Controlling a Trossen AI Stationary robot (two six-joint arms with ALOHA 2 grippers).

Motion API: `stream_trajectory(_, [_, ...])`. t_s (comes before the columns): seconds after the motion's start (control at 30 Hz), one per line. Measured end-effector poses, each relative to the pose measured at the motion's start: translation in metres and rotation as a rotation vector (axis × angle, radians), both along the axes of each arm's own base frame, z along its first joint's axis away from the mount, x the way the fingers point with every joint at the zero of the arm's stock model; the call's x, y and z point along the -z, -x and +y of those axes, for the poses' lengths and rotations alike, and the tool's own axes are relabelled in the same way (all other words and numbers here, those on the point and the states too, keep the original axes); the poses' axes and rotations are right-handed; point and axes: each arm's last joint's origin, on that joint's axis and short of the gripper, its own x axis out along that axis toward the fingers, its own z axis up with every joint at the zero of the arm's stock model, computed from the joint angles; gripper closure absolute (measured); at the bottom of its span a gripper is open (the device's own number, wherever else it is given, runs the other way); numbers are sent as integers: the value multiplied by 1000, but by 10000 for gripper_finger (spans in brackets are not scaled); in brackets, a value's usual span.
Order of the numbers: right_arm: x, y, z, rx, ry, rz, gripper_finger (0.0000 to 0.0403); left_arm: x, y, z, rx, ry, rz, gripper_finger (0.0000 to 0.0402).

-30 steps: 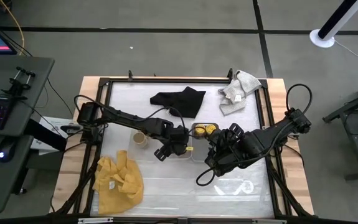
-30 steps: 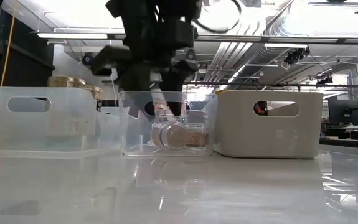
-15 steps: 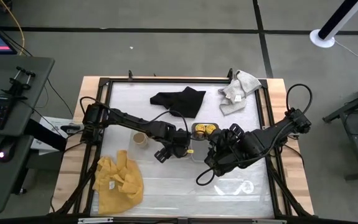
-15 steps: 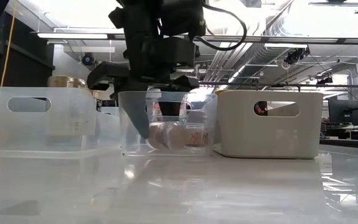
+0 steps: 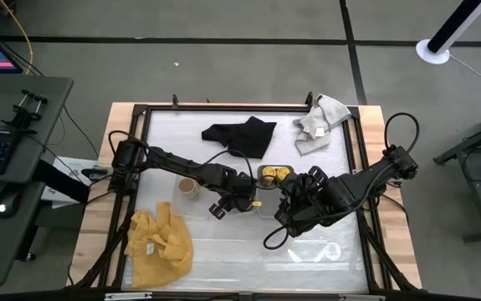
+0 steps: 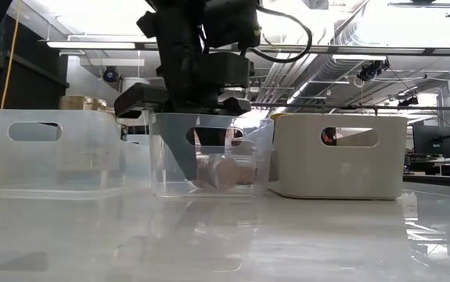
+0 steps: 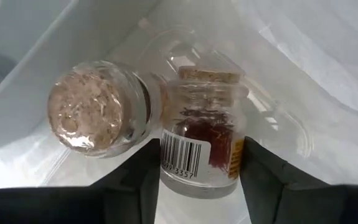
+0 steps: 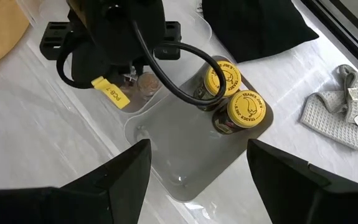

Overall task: Sort spices by type
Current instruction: Put the brown seasoning bottle into the right transparent bin

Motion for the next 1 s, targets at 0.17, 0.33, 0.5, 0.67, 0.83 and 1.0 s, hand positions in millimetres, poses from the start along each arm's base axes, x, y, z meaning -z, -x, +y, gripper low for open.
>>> stream_trajectory(0.17, [0,0,0,0,0,0,142,-13,4,2,-24,-4,-13,267])
stream_trajectory(0.33, [0,0,0,-3,4,1,142,-41,16,9,-70,7,-33,268])
stream_trajectory(0.5, [0,-2,0,-49,17,1,142,-82,33,23,-195,60,-112,267])
stream_trajectory(0.67, [-3,-17,-6,-163,38,-39,142,-132,50,35,-315,297,-276,267])
stream_trajectory(0.83, [-10,-40,-13,-438,105,-89,142,-162,76,32,-365,479,-469,267])
stream_trajectory(1.0, [-14,-51,-22,-699,238,-57,142,-162,100,24,-450,566,-583,266])
